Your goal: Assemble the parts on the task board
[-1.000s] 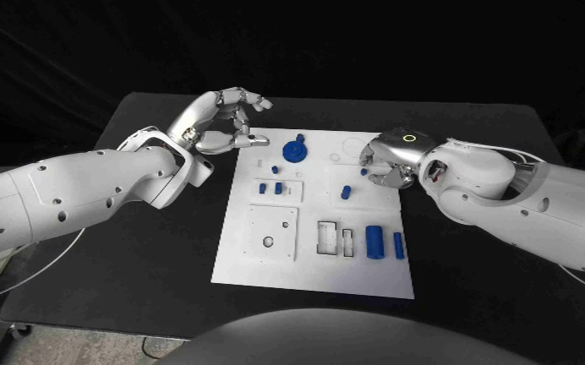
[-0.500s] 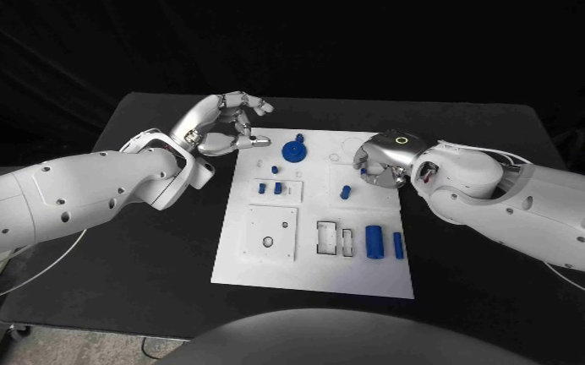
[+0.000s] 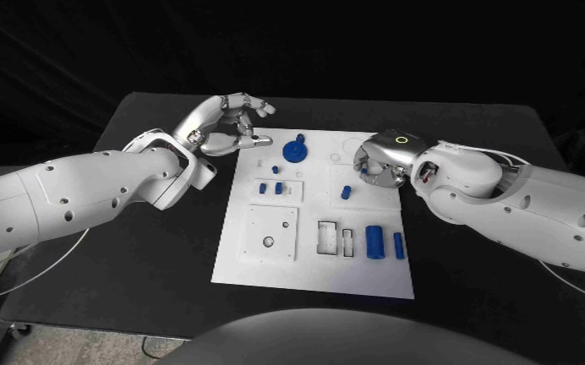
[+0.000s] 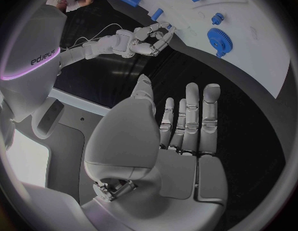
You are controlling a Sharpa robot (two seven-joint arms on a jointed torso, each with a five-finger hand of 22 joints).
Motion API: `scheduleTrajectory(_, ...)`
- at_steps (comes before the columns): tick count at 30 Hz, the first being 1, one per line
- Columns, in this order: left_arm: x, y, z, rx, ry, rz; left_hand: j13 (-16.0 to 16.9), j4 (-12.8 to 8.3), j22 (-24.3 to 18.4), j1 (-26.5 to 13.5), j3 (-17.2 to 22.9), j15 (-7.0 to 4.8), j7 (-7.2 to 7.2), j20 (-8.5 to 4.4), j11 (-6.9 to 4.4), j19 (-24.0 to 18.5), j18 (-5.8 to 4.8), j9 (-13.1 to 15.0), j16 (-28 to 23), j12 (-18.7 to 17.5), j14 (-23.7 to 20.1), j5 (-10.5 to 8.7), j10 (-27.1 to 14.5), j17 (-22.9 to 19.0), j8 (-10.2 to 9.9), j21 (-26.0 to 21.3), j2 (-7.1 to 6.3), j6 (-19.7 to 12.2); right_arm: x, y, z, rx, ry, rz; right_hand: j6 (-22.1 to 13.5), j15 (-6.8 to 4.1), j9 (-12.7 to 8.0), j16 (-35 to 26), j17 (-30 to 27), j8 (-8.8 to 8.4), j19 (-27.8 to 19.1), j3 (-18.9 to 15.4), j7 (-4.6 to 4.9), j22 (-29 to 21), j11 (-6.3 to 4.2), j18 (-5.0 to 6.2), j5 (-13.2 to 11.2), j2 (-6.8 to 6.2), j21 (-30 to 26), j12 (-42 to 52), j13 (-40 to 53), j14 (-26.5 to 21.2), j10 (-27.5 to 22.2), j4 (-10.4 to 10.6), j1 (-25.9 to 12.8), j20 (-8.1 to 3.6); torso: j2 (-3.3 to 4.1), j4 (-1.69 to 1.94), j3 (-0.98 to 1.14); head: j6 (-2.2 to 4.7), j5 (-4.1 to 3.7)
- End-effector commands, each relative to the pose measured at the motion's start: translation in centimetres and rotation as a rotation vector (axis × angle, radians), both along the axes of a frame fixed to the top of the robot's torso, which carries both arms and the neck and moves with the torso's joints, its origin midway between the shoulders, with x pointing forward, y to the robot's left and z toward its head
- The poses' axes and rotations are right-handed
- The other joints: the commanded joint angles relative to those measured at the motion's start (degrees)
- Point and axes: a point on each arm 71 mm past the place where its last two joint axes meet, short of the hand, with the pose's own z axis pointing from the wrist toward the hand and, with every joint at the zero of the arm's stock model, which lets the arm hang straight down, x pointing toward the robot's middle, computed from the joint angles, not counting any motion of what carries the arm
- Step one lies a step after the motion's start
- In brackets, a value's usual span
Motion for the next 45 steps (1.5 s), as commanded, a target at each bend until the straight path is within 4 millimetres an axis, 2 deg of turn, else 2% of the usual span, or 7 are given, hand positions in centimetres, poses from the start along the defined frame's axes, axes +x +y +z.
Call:
scheduleTrajectory(1, 0.0, -0.2, -0.2, 0.001, 0.019, -0.013, -0.1, -0.1, 2.3, 0.1, 0.3, 0.39, 0.27, 0.28, 0.35, -0.3, 0.8, -0.1, -0.3, 0.2, 0.1, 0.3, 0.0, -0.1, 0.3, -0.4, 0.53, 0.0, -0.1, 0.0, 0.0, 0.01, -0.004, 0.01, 0.6, -0.23, 0.2, -0.3, -0.2, 0.34, 0.3, 0.0, 0.05, 4.9, 0.0, -0.78, 0.4, 0.2, -0.4, -0.3, -0.2, 0.0, 0.6, -0.6, 0.7, -0.04, -0.03, -0.01, 0.0, 0.0, 0.1)
scheduleTrajectory(11, 0.0, -0.2, -0.4, 0.006, 0.035, -0.009, -0.5, -0.1, 2.2, 0.5, 0.4, 0.41, 0.75, 0.31, 0.34, -0.4, 0.87, -0.4, -0.4, 0.4, 0.0, 0.74, 0.1, -0.3, 0.7, -1.0, 1.05, 0.0, -0.2, -0.7, 0.7, 0.033, -0.015, -0.002, 1.1, -0.29, 0.9, -1.0, -1.1, 0.61, 0.1, 0.0, 0.09, 4.8, -0.09, -0.68, 1.3, 0.29, -1.1, -0.8, -0.7, -0.4, 1.8, -1.1, 1.1, -0.12, -0.05, -0.11, -0.07, 0.0, 0.44)
scheduleTrajectory(24, 0.1, -0.3, -0.6, 0.008, 0.05, -0.009, -1.0, -0.2, 2.2, 1.1, 0.4, 0.4, 1.18, 0.33, 0.24, -0.6, 0.95, -0.8, -0.5, 0.6, -0.1, 1.36, 0.0, -0.6, 1.1, -1.7, 1.65, 0.1, -1.2, -0.4, 5.8, 0.163, -0.021, 0.004, 0.9, -0.25, 1.2, -1.2, -1.3, 0.44, -0.1, 0.1, 0.48, 4.7, 0.03, -0.64, 1.2, 0.41, -1.4, -1.1, -1.0, -0.5, 2.3, -1.5, 1.5, -0.14, -0.04, -0.1, -0.1, 0.0, 0.45)
scheduleTrajectory(32, 0.2, -0.5, -0.7, 0.009, 0.052, -0.011, -1.2, -0.2, 2.1, 1.4, 0.4, 0.39, 1.31, 0.33, 0.22, -0.7, 1.01, -1.0, -0.6, 0.7, -0.2, 1.65, 0.0, -0.7, 1.3, -2.1, 2.01, 0.1, -3.7, 2.9, 6.1, 0.199, 0.05, 0.098, -0.2, -0.07, 1.2, -0.6, -0.5, -0.35, 0.2, 0.2, 0.88, 5.0, 0.3, -0.82, 0.7, 0.44, -0.6, -1.7, -1.4, 0.0, 2.5, -1.9, 1.9, -0.05, -0.09, -0.18, -0.01, 0.0, 1.36)
scheduleTrajectory(34, 0.2, -0.5, -0.8, 0.009, 0.054, -0.012, -1.3, -0.2, 2.1, 1.5, 0.4, 0.39, 1.33, 0.33, 0.23, -0.7, 1.02, -1.0, -0.6, 0.7, -0.2, 1.71, 0.0, -0.7, 1.3, -2.2, 2.14, 0.0, -4.3, 4.0, 5.7, 0.191, 0.047, 0.136, -0.6, -0.04, 1.2, 5.2, 6.8, -0.84, 3.3, 0.2, 1.03, 6.9, 0.37, -2.16, 0.7, 0.42, 7.9, -1.9, -1.5, 3.4, 2.7, -2.3, 2.3, -0.03, -0.15, -0.13, -0.06, 0.0, 1.26)
scheduleTrajectory(35, 0.2, -0.6, -0.8, 0.009, 0.055, -0.013, -1.3, -0.2, 2.1, 1.5, 0.4, 0.39, 1.33, 0.33, 0.23, -0.7, 1.02, -1.0, -0.6, 0.7, -0.2, 1.71, 0.0, -0.7, 1.3, -2.2, 2.14, 0.0, -4.6, 4.7, 5.4, 0.188, 0.048, 0.156, -0.6, -0.03, 1.3, 6.1, 8.0, -0.96, 3.8, 0.2, 1.04, 7.2, 0.39, -2.36, 0.7, 0.36, 9.3, -2.0, -1.6, 3.8, 2.7, -2.3, 2.3, -0.01, -0.21, -0.13, -0.06, 0.0, 1.21)
scheduleTrajectory(45, 0.3, -0.8, -1.0, 0.009, 0.058, -0.015, -1.5, -0.2, 2.1, 1.6, 0.4, 0.4, 1.48, 0.34, 0.25, -0.8, 1.04, -1.2, -0.6, 0.8, -0.2, 1.88, -0.1, -0.8, 1.5, -2.5, 2.74, 0.0, -5.9, 9.7, 2.8, 0.168, 0.06, 0.265, -1.0, 0.02, 1.2, 7.4, 9.6, -1.46, 4.4, 0.3, 1.16, 7.5, 0.43, -2.62, 0.6, 0.25, 11.2, -2.2, -1.7, 4.3, 3.0, -2.7, 2.7, 0.0, -0.57, 0.47, 0.11, 0.0, 0.93)
